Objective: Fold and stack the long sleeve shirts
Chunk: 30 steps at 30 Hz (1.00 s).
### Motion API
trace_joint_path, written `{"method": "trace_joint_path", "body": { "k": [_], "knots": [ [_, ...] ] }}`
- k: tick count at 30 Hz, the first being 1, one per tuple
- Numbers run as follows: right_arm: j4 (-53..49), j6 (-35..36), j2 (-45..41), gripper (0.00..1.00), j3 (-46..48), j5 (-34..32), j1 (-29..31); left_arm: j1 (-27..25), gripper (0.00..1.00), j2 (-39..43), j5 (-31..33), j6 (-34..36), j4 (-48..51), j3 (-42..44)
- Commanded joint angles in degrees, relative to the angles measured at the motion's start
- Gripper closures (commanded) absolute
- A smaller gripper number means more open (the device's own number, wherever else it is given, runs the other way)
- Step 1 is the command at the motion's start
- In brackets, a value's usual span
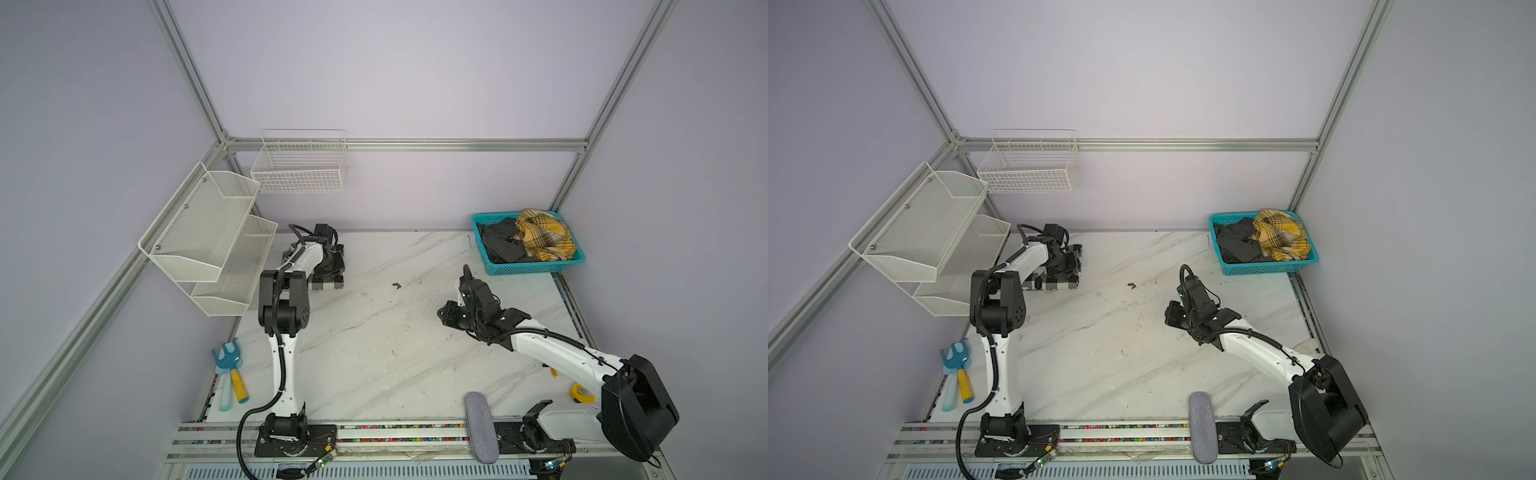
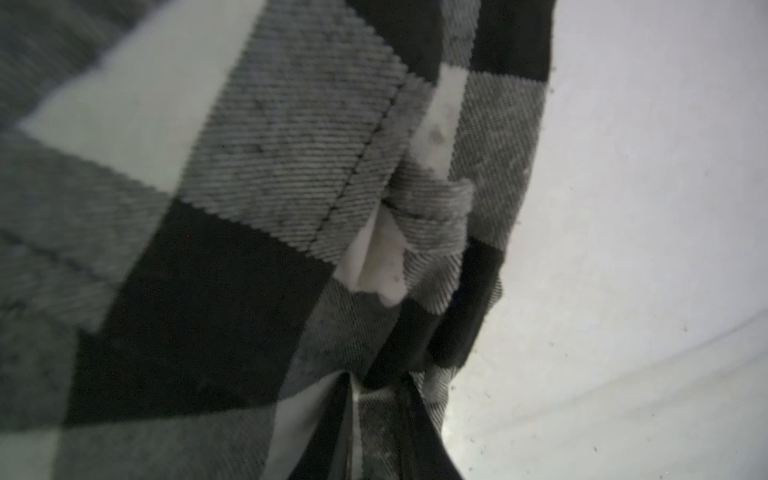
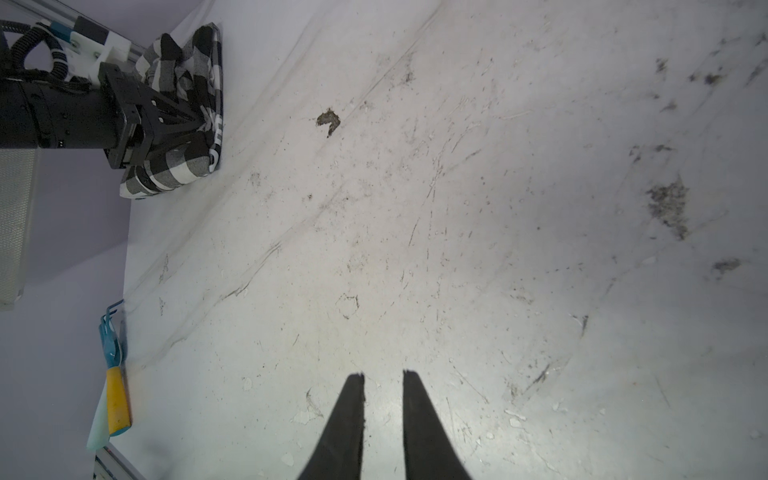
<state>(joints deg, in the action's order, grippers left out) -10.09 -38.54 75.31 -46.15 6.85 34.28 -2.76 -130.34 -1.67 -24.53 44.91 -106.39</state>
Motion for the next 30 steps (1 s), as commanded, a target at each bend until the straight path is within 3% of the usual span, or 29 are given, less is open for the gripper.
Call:
{"method": "trace_joint_path", "body": {
  "k": [1, 6, 10, 12, 21, 24, 27, 30],
  "knots": [
    [-2.21, -0.60, -1.45, 0.79, -0.20, -1.32, -0.36, 0.21, 0.80, 2.62, 0.60, -0.76, -0.35, 4.40],
    [-3.63, 0.01, -1.14, 0.79, -1.84, -1.31, -0.36, 0.43, 0.76, 2.67, -1.58, -1.27, -0.46, 2.59],
    [-6.04, 0.92, -1.76, 0.79, -4.35, -2.40, -0.36, 0.33, 0.53, 4.41, -7.00, -3.53, -0.55, 0.05],
    [-7.36, 1.47, -2.08, 0.79, -5.83, -3.01, -0.36, 0.32, 0.48, 6.11, -9.64, -3.94, -0.52, -1.28],
    [-14.39, 4.22, -4.56, 0.79, -18.41, -12.42, -0.70, 0.35, 0.33, 23.02, -14.60, -2.97, -0.59, -0.30],
    [-14.70, 4.12, -6.50, 0.68, -21.35, -18.09, -0.69, 0.35, 0.31, 31.83, -13.49, -1.43, -2.46, 6.14],
    [-11.91, 6.37, -9.98, 0.62, -21.48, -21.05, -0.71, 0.39, 0.30, 43.18, -14.36, 1.86, -12.46, 20.52],
    [-9.00, 6.64, -13.35, 0.54, -19.27, -25.76, -0.75, 0.28, 0.28, 56.54, -6.44, 4.72, -19.28, 35.14]
  ]
}}
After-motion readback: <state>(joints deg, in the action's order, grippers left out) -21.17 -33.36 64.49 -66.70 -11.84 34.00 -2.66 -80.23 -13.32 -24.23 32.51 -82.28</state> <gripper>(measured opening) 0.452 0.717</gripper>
